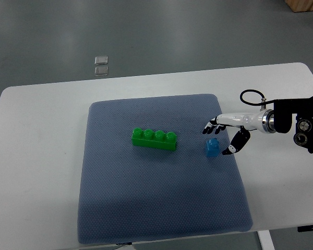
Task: Stack blue block on green block with right hand
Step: 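Wrap the right hand fingers around the blue block, then close the right hand fingers tightly on the blue block, then lift the blue block with the right hand, then carry the blue block over the green block and lower it onto the studs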
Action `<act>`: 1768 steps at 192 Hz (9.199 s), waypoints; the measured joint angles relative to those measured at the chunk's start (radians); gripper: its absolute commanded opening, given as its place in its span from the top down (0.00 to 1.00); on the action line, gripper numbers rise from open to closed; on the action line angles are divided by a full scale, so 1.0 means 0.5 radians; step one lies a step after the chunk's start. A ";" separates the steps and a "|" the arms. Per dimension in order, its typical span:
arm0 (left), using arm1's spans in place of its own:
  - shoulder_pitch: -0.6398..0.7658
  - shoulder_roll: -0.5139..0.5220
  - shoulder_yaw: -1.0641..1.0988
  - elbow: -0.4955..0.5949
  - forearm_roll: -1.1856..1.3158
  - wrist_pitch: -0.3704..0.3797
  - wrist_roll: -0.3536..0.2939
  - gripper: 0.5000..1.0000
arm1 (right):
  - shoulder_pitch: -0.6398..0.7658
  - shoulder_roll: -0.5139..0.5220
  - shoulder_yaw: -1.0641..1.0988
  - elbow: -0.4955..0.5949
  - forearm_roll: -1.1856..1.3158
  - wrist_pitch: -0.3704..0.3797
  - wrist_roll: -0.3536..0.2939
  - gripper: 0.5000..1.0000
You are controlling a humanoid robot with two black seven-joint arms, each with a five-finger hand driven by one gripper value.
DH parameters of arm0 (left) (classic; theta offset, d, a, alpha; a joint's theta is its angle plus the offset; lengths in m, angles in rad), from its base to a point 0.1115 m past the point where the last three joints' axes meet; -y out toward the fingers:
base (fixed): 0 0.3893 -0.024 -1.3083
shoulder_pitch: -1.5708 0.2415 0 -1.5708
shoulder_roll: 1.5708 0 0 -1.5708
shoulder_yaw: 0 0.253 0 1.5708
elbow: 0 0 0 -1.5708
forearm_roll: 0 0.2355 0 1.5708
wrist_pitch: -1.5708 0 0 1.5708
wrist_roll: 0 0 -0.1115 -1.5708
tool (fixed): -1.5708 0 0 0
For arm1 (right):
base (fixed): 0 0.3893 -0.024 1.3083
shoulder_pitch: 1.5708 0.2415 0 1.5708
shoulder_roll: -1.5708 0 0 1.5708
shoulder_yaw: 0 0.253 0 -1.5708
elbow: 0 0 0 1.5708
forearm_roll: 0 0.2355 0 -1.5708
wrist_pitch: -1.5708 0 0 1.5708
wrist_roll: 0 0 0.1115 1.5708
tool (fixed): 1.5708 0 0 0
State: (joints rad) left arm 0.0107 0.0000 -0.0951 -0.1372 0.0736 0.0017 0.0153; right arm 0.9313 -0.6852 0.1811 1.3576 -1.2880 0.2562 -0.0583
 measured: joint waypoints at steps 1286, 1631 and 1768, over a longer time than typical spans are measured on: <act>0.000 0.000 0.000 0.000 0.000 0.000 0.000 0.00 | 0.005 0.130 -0.017 -0.050 -0.223 0.097 -0.042 0.58; 0.000 0.000 0.000 -0.001 0.000 0.000 0.000 0.00 | 0.578 0.555 0.005 -0.155 -0.416 0.046 0.302 1.00; 0.000 0.000 0.000 0.000 0.000 0.000 0.000 0.00 | 0.501 0.738 -0.030 -0.421 -0.660 -0.006 0.631 1.00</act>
State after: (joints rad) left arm 0.0108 0.0000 -0.0951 -0.1374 0.0736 0.0015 0.0153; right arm 1.1816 -0.3161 0.1662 1.1473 -1.6181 0.2534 0.2571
